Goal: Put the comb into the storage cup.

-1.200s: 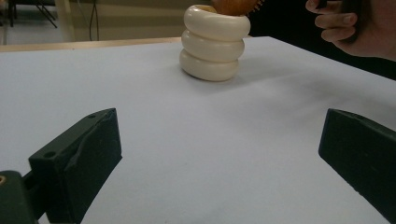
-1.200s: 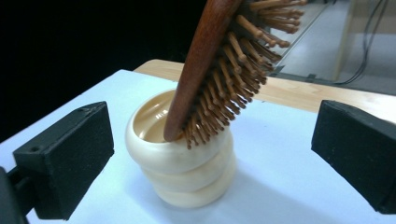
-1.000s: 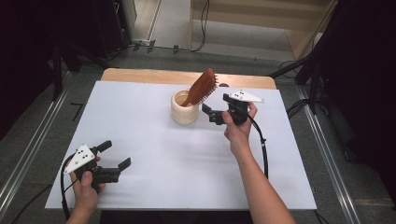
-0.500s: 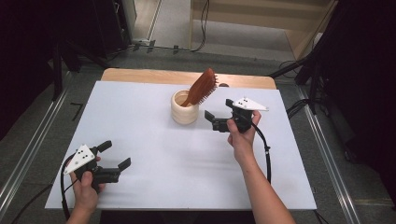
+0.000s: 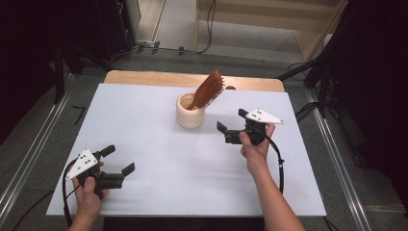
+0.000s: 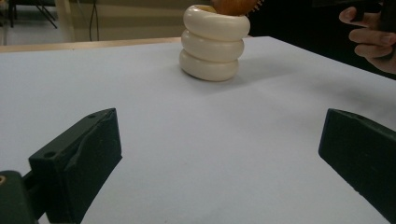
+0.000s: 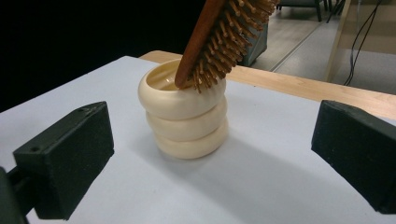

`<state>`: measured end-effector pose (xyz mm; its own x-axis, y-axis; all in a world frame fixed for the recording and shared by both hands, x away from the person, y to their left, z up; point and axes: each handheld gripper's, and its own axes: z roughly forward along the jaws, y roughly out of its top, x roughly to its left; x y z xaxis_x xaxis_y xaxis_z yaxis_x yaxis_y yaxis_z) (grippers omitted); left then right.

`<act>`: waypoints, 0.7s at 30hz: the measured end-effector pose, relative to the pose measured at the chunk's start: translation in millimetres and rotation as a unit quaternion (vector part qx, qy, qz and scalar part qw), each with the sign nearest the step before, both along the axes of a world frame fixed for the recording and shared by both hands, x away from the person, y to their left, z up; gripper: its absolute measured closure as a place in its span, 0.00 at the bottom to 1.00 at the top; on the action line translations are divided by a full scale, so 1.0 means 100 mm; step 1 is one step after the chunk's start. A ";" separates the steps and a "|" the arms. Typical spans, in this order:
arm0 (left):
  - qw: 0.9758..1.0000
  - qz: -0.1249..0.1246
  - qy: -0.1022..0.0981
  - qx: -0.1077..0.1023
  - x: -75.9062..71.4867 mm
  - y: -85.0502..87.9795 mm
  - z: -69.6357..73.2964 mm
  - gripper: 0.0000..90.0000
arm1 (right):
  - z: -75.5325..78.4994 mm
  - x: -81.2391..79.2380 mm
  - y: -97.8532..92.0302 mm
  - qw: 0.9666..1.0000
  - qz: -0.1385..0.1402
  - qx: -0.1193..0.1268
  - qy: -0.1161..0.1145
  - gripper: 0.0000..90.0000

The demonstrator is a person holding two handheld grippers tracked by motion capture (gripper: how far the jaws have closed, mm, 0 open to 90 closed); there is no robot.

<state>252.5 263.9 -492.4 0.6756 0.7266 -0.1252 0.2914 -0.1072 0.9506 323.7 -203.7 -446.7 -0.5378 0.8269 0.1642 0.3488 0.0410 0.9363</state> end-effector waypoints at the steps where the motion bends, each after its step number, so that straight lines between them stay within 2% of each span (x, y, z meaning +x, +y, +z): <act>1: 1.000 0.000 0.000 0.000 0.00 0.00 0.00 0.00 | -0.01 -0.01 -0.01 1.000 0.000 0.002 0.000 0.00; 9: 1.000 0.000 0.000 0.000 0.00 0.00 0.00 0.00 | -0.07 -0.12 -0.11 1.000 -0.001 -0.010 -0.002 0.00; 15: 1.000 0.000 0.000 0.001 0.00 0.00 0.00 0.00 | -0.13 -0.19 -0.21 1.000 -0.003 -0.004 0.001 0.00; 21: 1.000 0.000 -0.001 0.003 0.00 0.00 0.00 0.00 | -0.17 -0.27 -0.28 1.000 -0.008 -0.008 -0.004 0.00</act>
